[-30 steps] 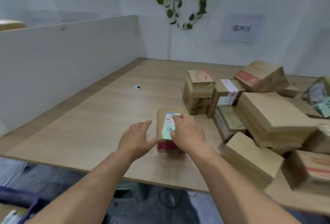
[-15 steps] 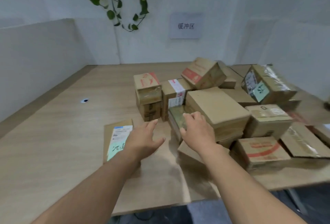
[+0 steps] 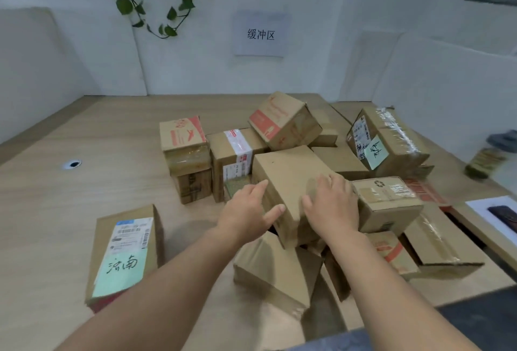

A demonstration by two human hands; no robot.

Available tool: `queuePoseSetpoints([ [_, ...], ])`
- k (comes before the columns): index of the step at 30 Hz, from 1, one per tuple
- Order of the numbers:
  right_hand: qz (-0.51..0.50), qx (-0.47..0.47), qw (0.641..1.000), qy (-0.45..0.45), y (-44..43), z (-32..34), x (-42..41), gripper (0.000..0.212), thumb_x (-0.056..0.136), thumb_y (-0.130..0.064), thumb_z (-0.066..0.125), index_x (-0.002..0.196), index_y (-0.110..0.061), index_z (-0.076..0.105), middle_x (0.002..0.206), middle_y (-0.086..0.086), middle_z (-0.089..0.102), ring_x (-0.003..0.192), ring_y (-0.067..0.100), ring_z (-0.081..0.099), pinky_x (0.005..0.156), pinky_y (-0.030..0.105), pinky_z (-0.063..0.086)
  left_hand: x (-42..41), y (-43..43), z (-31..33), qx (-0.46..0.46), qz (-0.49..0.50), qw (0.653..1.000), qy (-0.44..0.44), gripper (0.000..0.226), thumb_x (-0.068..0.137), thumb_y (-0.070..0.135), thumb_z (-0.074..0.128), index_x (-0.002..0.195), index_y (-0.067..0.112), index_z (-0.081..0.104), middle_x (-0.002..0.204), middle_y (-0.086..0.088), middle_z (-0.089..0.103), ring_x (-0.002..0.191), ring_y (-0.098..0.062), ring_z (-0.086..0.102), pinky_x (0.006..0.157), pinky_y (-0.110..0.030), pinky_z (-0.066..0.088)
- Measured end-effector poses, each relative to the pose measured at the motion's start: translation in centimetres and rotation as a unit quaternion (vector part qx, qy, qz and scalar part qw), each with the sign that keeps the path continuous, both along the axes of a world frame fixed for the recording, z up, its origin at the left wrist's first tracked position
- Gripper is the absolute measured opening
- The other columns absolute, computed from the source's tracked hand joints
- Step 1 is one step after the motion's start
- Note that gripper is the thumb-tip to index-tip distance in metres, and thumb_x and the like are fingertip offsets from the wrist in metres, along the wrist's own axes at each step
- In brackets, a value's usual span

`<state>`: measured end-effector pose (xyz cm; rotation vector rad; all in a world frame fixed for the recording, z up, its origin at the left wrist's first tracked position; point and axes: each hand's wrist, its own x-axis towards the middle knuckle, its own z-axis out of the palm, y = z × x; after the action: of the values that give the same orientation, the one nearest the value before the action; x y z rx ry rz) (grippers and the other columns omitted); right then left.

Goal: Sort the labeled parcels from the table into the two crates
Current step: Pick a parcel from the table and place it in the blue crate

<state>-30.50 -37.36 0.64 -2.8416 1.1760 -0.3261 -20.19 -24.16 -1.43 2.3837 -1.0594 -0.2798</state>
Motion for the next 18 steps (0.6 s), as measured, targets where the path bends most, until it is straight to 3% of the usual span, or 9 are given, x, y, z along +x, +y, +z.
queuePoseSetpoints([
  [4, -0.013, 0.044, 0.998, -0.033, -3.4, -0.7, -1.1, 0.064, 0.097, -0.045, 0.044, 0.148, -0.009, 0.029, 0.153, 0.019, 0.029, 0.139, 0.035, 0.027, 0.114, 0.043, 0.023, -2.5, -2.8, 0.0, -0.012, 0.038, 0.999, -0.012, 0.071, 0.093, 0.057, 0.044, 0.150, 0.023, 0.023, 0.156, 0.002, 0.021, 0.141, -0.019, 0.025, 0.110, -0.037, 0.028],
  [7, -0.028, 0.077, 0.996, -0.025, -5.8, -1.6, -1.4, 0.064, 0.098, -0.043, 0.039, 0.147, -0.003, 0.030, 0.144, 0.021, 0.041, 0.132, 0.037, 0.038, 0.108, 0.045, 0.032, -3.8, -3.5, -0.7, -0.002, 0.074, 0.997, 0.009, 0.068, 0.094, 0.057, 0.041, 0.151, 0.025, 0.022, 0.158, 0.002, 0.019, 0.142, -0.020, 0.025, 0.113, -0.036, 0.026],
  [10, -0.030, 0.140, 0.988, -0.049, -7.0, -2.2, -1.1, 0.053, 0.097, -0.042, 0.038, 0.129, -0.002, 0.048, 0.124, 0.019, 0.057, 0.116, 0.038, 0.051, 0.092, 0.045, 0.043, -4.2, -3.3, -1.0, -0.015, 0.091, 0.994, 0.053, 0.066, 0.096, 0.053, 0.039, 0.152, 0.026, 0.018, 0.159, 0.003, 0.019, 0.145, -0.016, 0.019, 0.117, -0.035, 0.021],
  [14, -0.004, 0.213, 0.962, -0.173, -7.5, -1.9, -0.7, 0.042, 0.099, -0.034, 0.032, 0.097, -0.004, 0.061, 0.092, 0.014, 0.061, 0.088, 0.032, 0.055, 0.076, 0.041, 0.044, -4.3, -1.9, -0.5, -0.035, 0.115, 0.985, 0.128, 0.064, 0.100, 0.038, 0.042, 0.153, 0.020, 0.012, 0.159, 0.003, 0.017, 0.145, -0.013, 0.018, 0.118, -0.032, 0.019],
  [18, -0.026, 0.329, 0.918, -0.219, -7.6, -1.2, -0.6, 0.030, 0.098, -0.024, 0.041, 0.097, -0.011, 0.067, 0.101, 0.009, 0.066, 0.086, 0.025, 0.054, 0.076, 0.035, 0.041, -3.9, -0.2, -0.1, -0.023, 0.118, 0.978, 0.173, 0.063, 0.101, 0.027, 0.038, 0.154, 0.019, 0.006, 0.159, 0.001, 0.015, 0.145, -0.014, 0.018, 0.112, -0.020, 0.014],
])
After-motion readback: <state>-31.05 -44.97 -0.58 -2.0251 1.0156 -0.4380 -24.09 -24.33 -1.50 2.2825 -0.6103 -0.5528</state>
